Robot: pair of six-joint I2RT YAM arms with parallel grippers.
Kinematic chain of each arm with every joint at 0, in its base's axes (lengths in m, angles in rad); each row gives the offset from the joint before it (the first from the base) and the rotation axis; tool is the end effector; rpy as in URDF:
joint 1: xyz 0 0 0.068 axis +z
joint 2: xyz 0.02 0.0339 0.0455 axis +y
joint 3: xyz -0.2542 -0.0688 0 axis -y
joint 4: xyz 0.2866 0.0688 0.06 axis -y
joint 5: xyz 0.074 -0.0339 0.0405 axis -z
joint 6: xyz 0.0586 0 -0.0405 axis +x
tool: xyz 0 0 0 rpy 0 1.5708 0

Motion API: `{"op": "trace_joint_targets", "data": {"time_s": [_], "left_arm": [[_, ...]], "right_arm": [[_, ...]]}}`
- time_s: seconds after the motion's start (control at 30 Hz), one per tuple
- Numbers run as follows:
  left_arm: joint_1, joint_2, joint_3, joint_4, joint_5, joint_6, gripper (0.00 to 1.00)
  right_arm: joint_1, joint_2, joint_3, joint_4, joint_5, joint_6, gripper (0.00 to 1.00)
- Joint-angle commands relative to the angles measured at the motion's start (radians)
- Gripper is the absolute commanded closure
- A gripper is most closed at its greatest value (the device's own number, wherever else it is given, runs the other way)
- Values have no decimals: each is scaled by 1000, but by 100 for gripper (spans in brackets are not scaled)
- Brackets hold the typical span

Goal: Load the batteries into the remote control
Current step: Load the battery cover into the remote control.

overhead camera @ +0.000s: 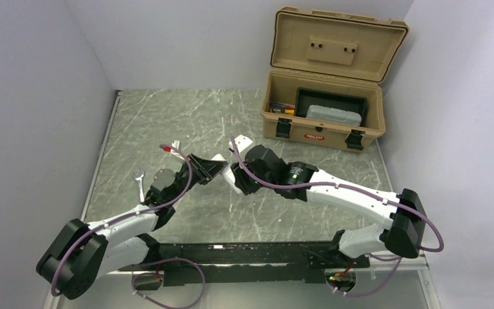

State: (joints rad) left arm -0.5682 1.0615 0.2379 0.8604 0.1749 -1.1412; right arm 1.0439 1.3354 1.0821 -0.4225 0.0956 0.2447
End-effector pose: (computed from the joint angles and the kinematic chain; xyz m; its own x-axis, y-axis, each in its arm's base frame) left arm 0.2191 -0.1520 0.1708 -0.6021 -0.6778 -0.4220 0.3099 0.2887 -0.9059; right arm 0.1841 0.3053 0.2642 -0.5046 -0.3877 -0.7714 -0.7223 0.6791 0.1311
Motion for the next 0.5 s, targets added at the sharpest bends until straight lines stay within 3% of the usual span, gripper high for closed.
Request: {"op": "trace_joint_targets", "data": {"time_s": [0.0,0.3,0.47], "left_arm": [[-22,27,-4,121,87,-7,100],[-24,32,0,137,101,-54,100],[-24,28,2,136,103,-74,100]], "right_arm": [[2,-29,40,54,13,-6,66],[3,-27,37,45,27,-7,66],[3,-36,34,43,32,-6,60]]}}
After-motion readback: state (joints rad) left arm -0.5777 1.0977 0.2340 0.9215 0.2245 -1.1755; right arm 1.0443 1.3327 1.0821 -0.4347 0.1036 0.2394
